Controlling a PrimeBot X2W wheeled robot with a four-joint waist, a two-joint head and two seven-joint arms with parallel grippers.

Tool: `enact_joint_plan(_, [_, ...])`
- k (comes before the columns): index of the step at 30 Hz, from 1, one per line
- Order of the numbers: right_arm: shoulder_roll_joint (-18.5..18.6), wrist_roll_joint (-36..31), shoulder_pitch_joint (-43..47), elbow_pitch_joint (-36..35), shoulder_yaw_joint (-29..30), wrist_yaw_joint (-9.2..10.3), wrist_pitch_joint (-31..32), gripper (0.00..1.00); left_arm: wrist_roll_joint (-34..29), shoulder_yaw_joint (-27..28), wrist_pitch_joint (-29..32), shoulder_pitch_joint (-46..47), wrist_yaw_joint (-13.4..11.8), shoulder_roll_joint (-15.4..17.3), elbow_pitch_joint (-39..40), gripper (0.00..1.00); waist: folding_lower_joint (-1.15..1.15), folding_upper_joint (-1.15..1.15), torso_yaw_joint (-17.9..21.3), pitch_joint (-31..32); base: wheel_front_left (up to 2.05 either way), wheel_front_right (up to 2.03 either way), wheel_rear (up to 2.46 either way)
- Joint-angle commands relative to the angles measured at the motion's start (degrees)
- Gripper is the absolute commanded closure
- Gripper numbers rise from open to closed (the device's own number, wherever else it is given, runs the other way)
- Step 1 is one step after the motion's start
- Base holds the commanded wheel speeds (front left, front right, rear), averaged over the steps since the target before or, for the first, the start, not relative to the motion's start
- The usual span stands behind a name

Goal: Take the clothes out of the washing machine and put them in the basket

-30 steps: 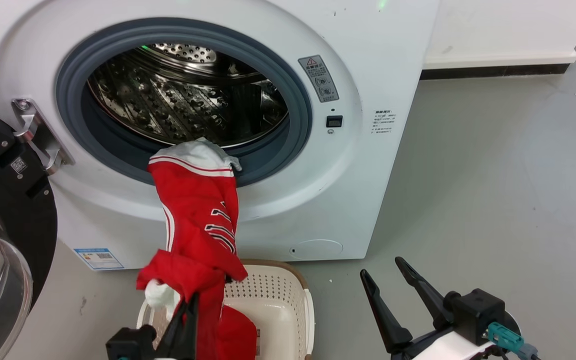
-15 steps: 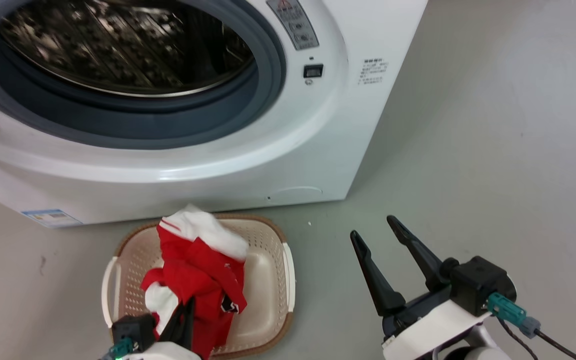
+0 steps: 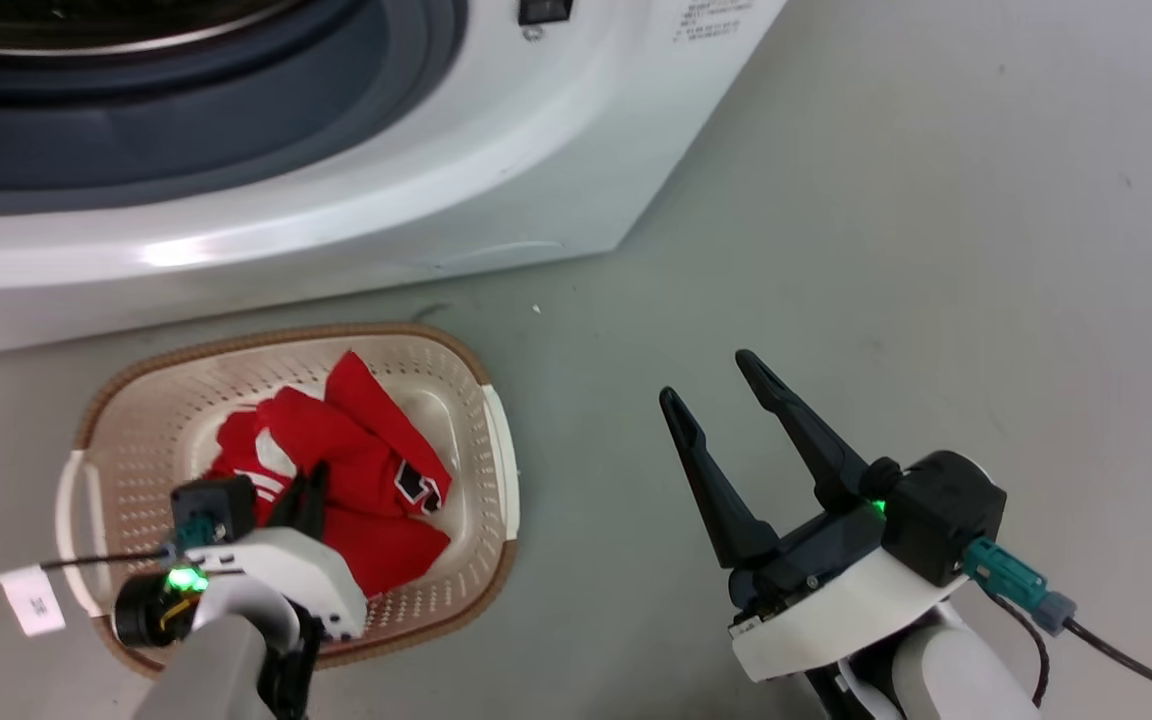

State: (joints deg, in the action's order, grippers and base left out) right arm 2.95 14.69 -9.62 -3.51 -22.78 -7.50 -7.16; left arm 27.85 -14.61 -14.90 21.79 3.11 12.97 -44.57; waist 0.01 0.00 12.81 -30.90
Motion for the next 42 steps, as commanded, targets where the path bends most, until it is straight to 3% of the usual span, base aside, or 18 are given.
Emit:
enact_joint_plan(1, [-0.1,0.4,-1.9,0.3,-0.5,0.03,-1.0,0.00,-0.5,0.5,-0.4,2.9,0.2,0.6,-2.3,1.00,-0.01,0.00,2.8,-5.5,0.00,0.00,0.00])
enact_joint_plan(13, [-0.1,1.6,-7.5,3.7,-3.3,0.03,-3.8,0.00,-1.8,1.3,-0.2,15.1,0.1,-1.6,-19.8,0.98,-0.01,0.00,3.9,-11.9,0.00,0.00,0.00])
enact_joint_plan(15, [-0.1,1.7,-7.9,4.6,-3.5,0.03,-4.1,0.00,-1.5,1.3,-0.2,16.1,-0.1,-2.1,-22.7,0.59,-0.01,0.00,3.7,-11.3,0.00,0.00,0.00])
enact_joint_plan(16, [-0.1,1.8,-8.1,5.0,-3.5,0.03,-4.3,0.00,-1.3,1.4,-0.2,16.2,-0.1,-2.4,-24.0,0.20,-0.01,0.00,3.7,-10.6,0.00,0.00,0.00])
enact_joint_plan(17, [-0.1,1.8,-8.1,5.4,-3.4,0.03,-4.5,0.00,-1.2,1.4,-0.2,16.2,0.1,-2.6,-24.9,0.00,-0.01,0.00,3.6,-9.8,0.00,0.00,0.00])
enact_joint_plan(23, [-0.1,1.1,-6.8,7.4,-1.7,0.03,-4.8,0.00,-0.8,1.2,-0.3,14.7,1.1,-4.0,-26.9,0.00,-0.01,0.00,2.1,-4.3,0.00,0.00,0.00])
enact_joint_plan(29, [-0.1,-0.9,-3.8,9.0,2.1,0.03,-3.5,0.00,-1.2,1.6,-0.3,10.4,2.2,-5.4,-23.2,0.00,-0.01,0.00,-1.8,5.8,0.00,0.00,0.00])
enact_joint_plan(42, [-0.1,-4.7,4.6,5.7,10.4,0.03,2.0,0.00,-5.6,6.0,-0.3,0.4,2.5,-7.3,-5.3,0.00,-0.01,0.00,-9.6,20.7,0.00,0.00,0.00])
